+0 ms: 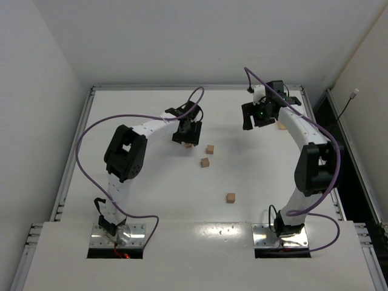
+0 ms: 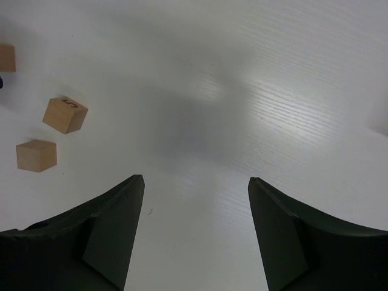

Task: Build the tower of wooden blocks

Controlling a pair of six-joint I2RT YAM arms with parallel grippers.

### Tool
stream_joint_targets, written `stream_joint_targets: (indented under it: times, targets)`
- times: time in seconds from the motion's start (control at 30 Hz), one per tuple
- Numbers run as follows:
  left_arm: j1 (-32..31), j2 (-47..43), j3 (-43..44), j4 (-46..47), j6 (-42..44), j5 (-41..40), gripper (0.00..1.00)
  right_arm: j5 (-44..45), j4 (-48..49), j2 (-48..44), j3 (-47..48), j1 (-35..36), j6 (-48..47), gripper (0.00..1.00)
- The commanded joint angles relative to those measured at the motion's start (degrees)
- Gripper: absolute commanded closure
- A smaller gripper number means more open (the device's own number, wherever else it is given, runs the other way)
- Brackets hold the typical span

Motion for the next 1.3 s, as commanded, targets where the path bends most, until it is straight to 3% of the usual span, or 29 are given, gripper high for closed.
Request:
stream_joint_targets:
  times: [0.0, 0.53, 0.87, 1.13, 1.27]
  targets:
    - [0.34, -0.03, 0.77, 0.98, -0.15, 0.55, 0.40, -1.24, 0.76, 0.10, 2.22, -0.07, -0.09, 0.33]
    - [0.34, 4.18, 3.06, 0.98, -0.15, 0.55, 0.45, -1.24, 0.76, 0.63, 2.22, -0.07, -0.62, 0.33]
    - [0.87, 5.33, 5.26, 0.98, 0.38, 0.55, 0.53, -1.24, 0.23, 1.25, 2.22, -0.07, -0.62, 0.33]
    - [0.87, 5.33, 4.73, 0.98, 0.38, 0.55, 0.70, -1.24, 0.23, 1.25, 2.75, -0.07, -0.62, 0.35]
    - [0.87, 4.72, 2.98, 0.98, 0.38, 0.55, 0.91, -1.24, 0.23, 1.25, 2.75, -0.07, -0.62, 0.35]
